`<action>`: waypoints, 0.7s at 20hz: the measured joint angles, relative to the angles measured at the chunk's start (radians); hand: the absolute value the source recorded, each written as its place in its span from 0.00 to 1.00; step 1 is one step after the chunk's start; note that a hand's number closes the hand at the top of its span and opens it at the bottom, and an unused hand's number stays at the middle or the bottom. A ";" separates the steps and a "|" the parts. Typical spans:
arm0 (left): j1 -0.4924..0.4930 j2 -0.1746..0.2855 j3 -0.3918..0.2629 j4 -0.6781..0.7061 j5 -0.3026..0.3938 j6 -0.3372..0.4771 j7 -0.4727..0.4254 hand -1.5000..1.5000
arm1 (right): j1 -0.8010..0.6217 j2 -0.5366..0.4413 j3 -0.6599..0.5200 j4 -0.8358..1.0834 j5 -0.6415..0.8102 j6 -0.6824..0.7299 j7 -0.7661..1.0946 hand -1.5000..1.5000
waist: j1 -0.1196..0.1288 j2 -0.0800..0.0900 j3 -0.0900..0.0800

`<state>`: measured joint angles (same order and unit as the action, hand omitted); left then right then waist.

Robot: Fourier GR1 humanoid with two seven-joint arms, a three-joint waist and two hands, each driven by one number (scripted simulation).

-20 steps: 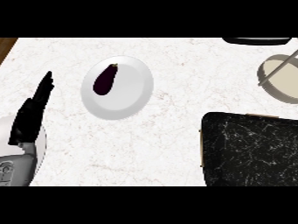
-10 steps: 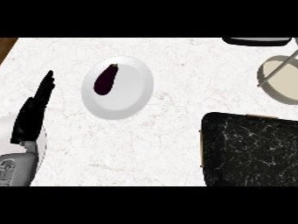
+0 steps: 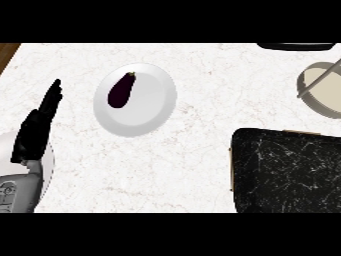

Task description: Pick the squash from the tray and place it in the tiered basket

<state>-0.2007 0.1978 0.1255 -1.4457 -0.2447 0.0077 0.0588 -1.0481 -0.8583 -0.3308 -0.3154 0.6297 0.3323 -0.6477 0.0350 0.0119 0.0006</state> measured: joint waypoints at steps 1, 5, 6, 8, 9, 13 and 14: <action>-0.001 -0.005 -0.003 0.011 -0.006 0.007 -0.009 0.50 | -0.009 -0.005 -0.012 0.010 -0.009 -0.001 -0.001 0.00 | 0.000 0.001 0.000; -0.005 -0.008 -0.004 0.002 -0.004 0.007 0.002 0.50 | -0.054 -0.073 -0.060 0.050 -0.042 0.029 0.035 0.00 | 0.002 0.002 0.001; -0.005 -0.001 0.001 0.004 0.000 0.000 0.002 0.50 | -0.063 -0.093 -0.068 0.062 -0.048 0.045 0.053 0.00 | 0.002 0.002 0.001; 0.000 0.003 0.001 -0.002 0.003 -0.007 -0.003 0.50 | -0.071 -0.145 -0.082 0.091 -0.055 0.087 0.082 0.00 | 0.006 0.004 0.001; 0.008 -0.001 -0.002 -0.005 0.000 -0.003 -0.009 0.50 | -0.067 -0.170 -0.088 0.106 -0.058 0.111 0.087 0.00 | 0.006 0.004 0.001; 0.003 0.002 0.003 -0.001 0.006 -0.008 -0.013 0.50 | -0.038 -0.256 -0.106 0.155 -0.069 0.190 0.098 0.00 | 0.008 0.010 0.003; 0.004 0.003 0.005 -0.002 0.007 -0.008 -0.011 0.50 | -0.024 -0.279 -0.111 0.164 -0.073 0.206 0.095 0.00 | 0.007 0.011 0.004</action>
<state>-0.1971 0.2009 0.1301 -1.4478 -0.2382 -0.0003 0.0474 -1.0718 -1.1377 -0.4417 -0.1516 0.5568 0.5387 -0.5528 0.0417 0.0227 0.0046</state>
